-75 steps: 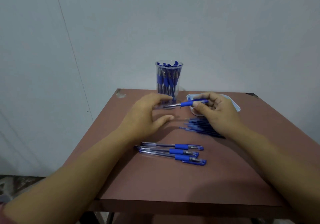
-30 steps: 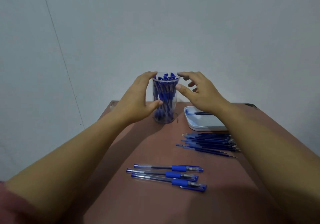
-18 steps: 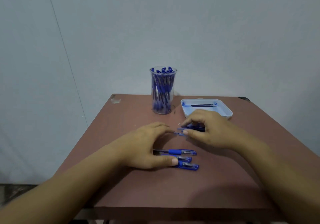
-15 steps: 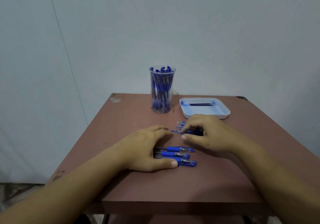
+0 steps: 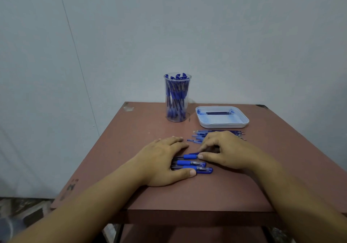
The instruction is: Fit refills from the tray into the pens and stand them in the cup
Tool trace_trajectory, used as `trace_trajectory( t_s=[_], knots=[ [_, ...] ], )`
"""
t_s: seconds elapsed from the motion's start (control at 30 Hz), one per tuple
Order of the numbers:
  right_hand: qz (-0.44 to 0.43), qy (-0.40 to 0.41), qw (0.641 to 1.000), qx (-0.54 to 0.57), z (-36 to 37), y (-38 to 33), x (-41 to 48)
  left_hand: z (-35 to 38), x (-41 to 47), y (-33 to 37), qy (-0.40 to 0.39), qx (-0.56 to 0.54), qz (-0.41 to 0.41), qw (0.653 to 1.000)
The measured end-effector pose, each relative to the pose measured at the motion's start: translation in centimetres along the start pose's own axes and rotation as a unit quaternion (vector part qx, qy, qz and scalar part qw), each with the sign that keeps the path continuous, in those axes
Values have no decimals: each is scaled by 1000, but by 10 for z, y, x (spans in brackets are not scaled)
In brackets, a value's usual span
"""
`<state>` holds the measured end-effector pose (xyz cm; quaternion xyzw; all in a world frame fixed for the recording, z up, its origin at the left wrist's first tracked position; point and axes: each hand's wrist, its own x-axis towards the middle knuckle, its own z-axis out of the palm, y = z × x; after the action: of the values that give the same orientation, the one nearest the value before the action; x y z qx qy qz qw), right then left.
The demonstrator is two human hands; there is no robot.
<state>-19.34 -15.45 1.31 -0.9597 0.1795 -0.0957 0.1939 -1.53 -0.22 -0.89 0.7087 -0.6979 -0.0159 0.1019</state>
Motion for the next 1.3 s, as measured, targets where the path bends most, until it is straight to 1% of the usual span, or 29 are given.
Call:
trace_trajectory(
  t_s=[0.13, 0.2, 0.27, 0.37, 0.43, 0.53, 0.63, 0.7, 0.87, 1.0, 1.13, 1.2, 1.3],
  knots=[
    [6, 37, 999, -18, 5, -3, 2, -1, 0, 0, 5, -5, 4, 1000],
    [7, 68, 997, 17, 6, -3, 2, -1, 0, -1, 9, -10, 7, 1000],
    [-1, 115, 992, 60, 7, -1, 3, -1, 1, -2, 31, -16, 13, 999],
    [-17, 191, 975, 111, 8, -1, 5, -2, 5, -5, 99, -24, 21, 995],
    [-21, 222, 963, 150, 8, -5, 6, -4, 10, -7, 157, -45, 31, 986],
    [-27, 240, 953, 185, 9, -8, 7, -10, 20, -8, 227, -61, 58, 970],
    [-21, 235, 943, 234, 10, -8, 9, -15, 30, -12, 256, -62, 88, 961],
    [-25, 236, 942, 236, 10, -8, 10, -17, 35, -15, 260, -61, 95, 959],
    [-25, 250, 948, 194, 11, -2, 12, -12, 37, -19, 253, -75, 113, 958],
    [-25, 245, 953, 179, 11, 3, 15, -3, 34, -19, 236, -108, 100, 960],
    [-22, 228, 955, 189, 10, 2, 14, -6, 31, -19, 219, -150, 99, 959],
    [-16, 241, 952, 189, 6, 5, 12, -5, 29, -22, 219, -163, 100, 957],
    [-6, 249, 944, 216, -2, 13, 6, -8, 25, -30, 208, -199, 79, 954]
  ],
)
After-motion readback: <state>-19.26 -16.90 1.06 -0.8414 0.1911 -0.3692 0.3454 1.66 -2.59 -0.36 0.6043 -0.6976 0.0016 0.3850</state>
